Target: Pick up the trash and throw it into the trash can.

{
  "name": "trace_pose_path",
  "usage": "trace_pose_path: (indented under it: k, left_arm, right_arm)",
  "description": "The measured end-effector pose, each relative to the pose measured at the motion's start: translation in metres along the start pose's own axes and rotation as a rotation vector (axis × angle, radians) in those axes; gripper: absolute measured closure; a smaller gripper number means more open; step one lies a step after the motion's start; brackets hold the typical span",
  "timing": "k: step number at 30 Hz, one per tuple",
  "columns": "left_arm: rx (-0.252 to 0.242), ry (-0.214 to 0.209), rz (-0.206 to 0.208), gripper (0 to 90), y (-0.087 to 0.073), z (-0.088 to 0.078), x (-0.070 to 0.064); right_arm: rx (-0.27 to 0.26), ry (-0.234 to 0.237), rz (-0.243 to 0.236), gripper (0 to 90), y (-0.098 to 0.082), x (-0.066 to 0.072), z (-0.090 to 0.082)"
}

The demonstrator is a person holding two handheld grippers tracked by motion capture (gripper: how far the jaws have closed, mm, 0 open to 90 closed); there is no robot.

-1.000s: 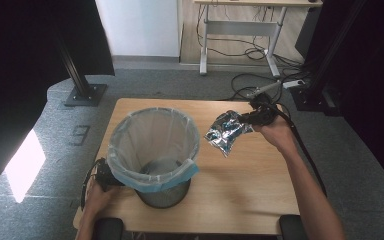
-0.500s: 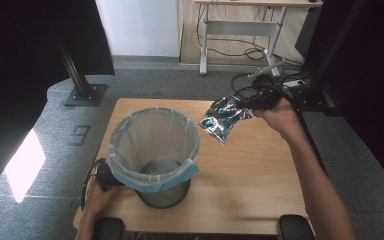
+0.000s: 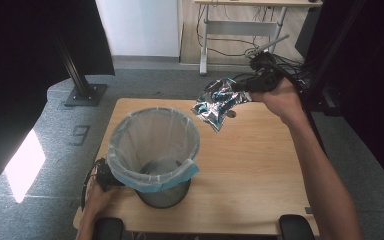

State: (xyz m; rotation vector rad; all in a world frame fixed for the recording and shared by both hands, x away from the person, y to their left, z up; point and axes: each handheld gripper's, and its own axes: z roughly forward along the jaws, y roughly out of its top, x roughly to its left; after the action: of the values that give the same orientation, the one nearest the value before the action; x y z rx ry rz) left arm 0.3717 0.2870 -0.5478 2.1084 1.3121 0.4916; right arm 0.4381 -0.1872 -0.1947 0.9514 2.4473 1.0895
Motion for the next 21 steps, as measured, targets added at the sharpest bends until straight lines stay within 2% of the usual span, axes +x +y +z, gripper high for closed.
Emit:
trace_pose_path:
  k: [6, 11, 16, 21]
  left_arm:
    - [0.001, -0.001, 0.0, 0.0, 0.0, 0.0, 0.0]
    - [0.0, 0.0, 0.0, 0.0, 0.0, 0.0, 0.0]
    - [0.001, -0.002, 0.0, 0.0, 0.0, 0.0, 0.0]
    - [0.002, -0.002, 0.0, 0.0, 0.0, 0.0, 0.0]
  right_arm:
    - [-0.023, 0.011, -0.018, 83.2, 0.019, 0.01, -0.011]
    - [-0.038, 0.032, -0.057, 83.2, 0.04, 0.029, -0.015]
    - [-0.041, 0.062, -0.101, 83.1, 0.053, 0.05, -0.007]
    - [-0.03, 0.1, -0.14, 83.0, 0.059, 0.069, 0.009]
